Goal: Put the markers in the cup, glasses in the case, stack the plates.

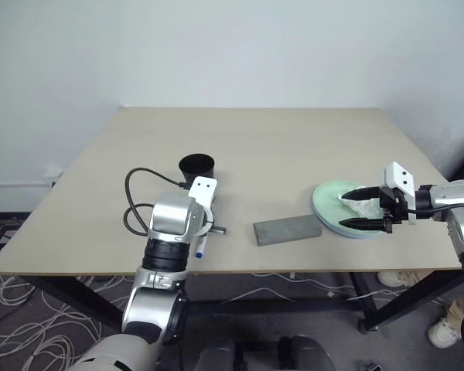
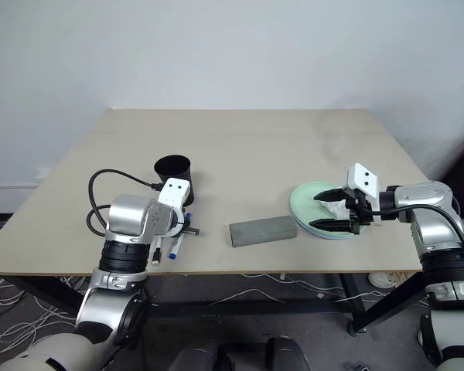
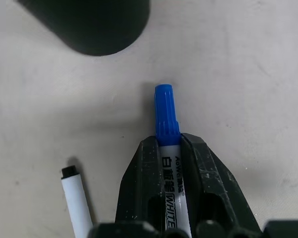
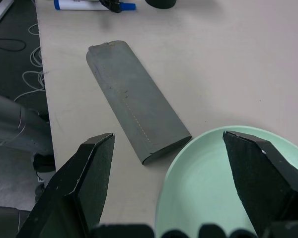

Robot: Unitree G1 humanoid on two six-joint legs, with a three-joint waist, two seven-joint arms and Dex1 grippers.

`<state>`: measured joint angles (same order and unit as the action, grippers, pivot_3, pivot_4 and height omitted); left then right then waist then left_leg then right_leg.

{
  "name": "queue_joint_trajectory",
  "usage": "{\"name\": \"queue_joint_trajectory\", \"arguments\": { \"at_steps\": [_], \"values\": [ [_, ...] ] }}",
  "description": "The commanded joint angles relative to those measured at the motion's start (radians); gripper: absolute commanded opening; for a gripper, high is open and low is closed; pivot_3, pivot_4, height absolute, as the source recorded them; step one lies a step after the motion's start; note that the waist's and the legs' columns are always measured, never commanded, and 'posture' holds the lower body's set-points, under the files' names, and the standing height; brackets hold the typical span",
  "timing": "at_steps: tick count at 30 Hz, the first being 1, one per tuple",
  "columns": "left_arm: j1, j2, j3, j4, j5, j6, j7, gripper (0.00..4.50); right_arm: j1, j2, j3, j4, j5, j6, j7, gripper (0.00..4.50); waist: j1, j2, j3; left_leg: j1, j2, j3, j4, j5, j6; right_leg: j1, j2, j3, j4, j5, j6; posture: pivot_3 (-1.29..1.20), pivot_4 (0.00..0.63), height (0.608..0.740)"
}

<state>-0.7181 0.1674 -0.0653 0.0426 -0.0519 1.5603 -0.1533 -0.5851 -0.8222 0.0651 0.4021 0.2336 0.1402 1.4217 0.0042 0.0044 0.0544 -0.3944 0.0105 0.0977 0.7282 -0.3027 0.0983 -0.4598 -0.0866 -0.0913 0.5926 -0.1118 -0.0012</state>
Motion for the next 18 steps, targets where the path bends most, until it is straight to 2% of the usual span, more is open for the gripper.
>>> {"name": "queue_joint_trajectory", "arguments": {
  "at_steps": [1,5,7,12,15,18],
  "values": [
    [-0.007,0.025,-0.098,-0.069,-0.073,-0.032,-0.089,0.11,-0.030,-0.006,-0.022,-0.013,0.008,-0.012,0.000,3.79,0.001,0.000,0.000,0.000,0.000,0.000,0.000,0.000,0.000,0.000,0.000,0.000,0.000,0.000,0.000,0.00,0.000,0.740],
    [-0.023,0.076,-0.166,-0.162,-0.162,-0.089,-0.212,0.11,-0.037,-0.003,-0.020,-0.006,0.007,-0.012,0.002,3.79,0.000,0.000,0.000,-0.001,0.000,0.001,0.000,0.002,-0.004,-0.001,0.000,0.001,-0.001,0.000,0.000,0.00,0.000,0.740],
    [-0.030,0.094,-0.162,-0.186,-0.185,-0.163,-0.255,0.11,-0.042,0.000,-0.018,-0.004,0.006,-0.011,0.003,3.79,0.000,0.000,0.000,-0.002,0.000,0.001,-0.001,0.002,-0.004,-0.001,0.000,0.001,-0.001,0.000,0.000,0.00,0.000,0.740],
    [-0.040,0.075,-0.068,-0.153,-0.192,-0.436,-0.265,0.11,-0.050,0.004,-0.017,0.003,0.005,-0.013,0.003,3.79,-0.001,0.000,0.000,0.000,0.000,0.001,-0.004,0.002,-0.002,-0.002,0.000,0.001,-0.002,0.000,0.000,0.00,0.000,0.740],
    [-0.068,0.035,0.033,-0.108,-0.207,-0.620,-0.238,0.11,-0.055,0.005,-0.018,0.003,0.005,-0.013,0.002,3.79,0.000,0.000,0.000,0.000,0.000,0.000,-0.005,0.002,-0.001,-0.002,0.001,0.001,-0.002,0.000,-0.001,0.00,0.000,0.740],
    [-0.099,0.021,0.096,-0.055,-0.198,-0.734,-0.194,0.11,-0.055,0.003,-0.020,0.001,0.007,-0.012,0.002,3.79,0.000,0.000,0.000,0.000,0.000,0.000,-0.005,0.002,-0.001,-0.001,0.001,0.000,-0.002,0.001,-0.002,0.00,0.000,0.740]
  ]
}}
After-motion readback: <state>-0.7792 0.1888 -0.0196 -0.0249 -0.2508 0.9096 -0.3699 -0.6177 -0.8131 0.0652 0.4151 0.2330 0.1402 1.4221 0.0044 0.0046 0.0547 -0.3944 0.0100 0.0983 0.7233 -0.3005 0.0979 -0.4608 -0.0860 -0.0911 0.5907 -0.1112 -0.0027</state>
